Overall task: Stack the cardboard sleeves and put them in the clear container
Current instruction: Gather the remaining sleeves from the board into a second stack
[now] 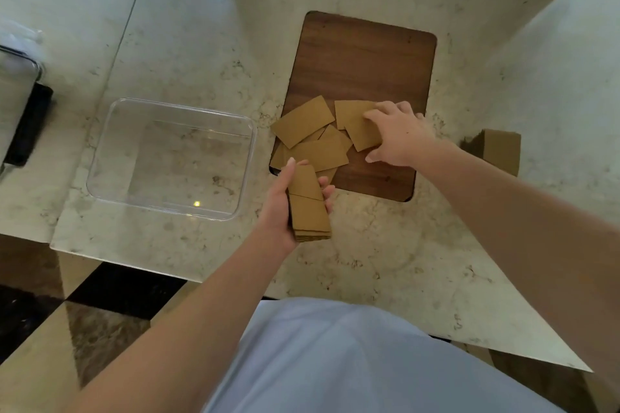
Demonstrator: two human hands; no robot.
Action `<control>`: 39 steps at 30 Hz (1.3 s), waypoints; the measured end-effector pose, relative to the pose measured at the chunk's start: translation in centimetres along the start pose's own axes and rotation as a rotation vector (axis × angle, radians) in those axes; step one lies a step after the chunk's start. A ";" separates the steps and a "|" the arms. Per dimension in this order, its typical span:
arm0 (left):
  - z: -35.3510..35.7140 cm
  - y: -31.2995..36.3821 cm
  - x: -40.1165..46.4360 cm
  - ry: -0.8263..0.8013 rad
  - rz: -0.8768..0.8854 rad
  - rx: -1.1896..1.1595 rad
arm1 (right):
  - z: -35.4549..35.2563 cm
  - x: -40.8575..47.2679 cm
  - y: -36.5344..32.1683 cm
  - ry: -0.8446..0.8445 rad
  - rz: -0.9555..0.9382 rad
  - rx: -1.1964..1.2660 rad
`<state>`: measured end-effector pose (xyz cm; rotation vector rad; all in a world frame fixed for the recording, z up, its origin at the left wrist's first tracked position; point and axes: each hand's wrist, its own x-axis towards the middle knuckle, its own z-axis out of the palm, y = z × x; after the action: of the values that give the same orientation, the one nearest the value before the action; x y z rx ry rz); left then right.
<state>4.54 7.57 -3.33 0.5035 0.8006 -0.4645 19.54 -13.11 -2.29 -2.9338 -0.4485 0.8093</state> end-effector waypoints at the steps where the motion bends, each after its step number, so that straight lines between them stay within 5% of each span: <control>1: -0.1 -0.1 0.3 0.018 -0.015 0.007 | 0.1 0.2 0.1 -0.001 -0.008 -0.058; 10: 0.6 -0.3 1.7 0.055 -0.054 0.038 | 1.0 -0.2 0.7 0.188 -0.023 -0.125; 18: 0.5 -0.2 0.3 0.047 -0.028 0.073 | -0.1 -1.6 0.7 0.073 0.157 0.510; 24: 1.2 -0.7 -1.4 -0.010 0.025 0.117 | -0.8 -6.1 -2.8 -0.107 0.232 1.202; 33: 1.5 -3.4 -4.4 -0.018 0.166 0.484 | 1.4 -12.1 -5.5 -0.108 0.186 1.226; 39: 0.1 -4.7 -6.2 -0.013 0.015 0.457 | 3.1 -14.5 -5.9 -0.153 0.102 1.264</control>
<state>-1.81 5.08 0.34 0.9274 0.6769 -0.6400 4.53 -11.77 2.98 -1.7270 0.1907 0.8622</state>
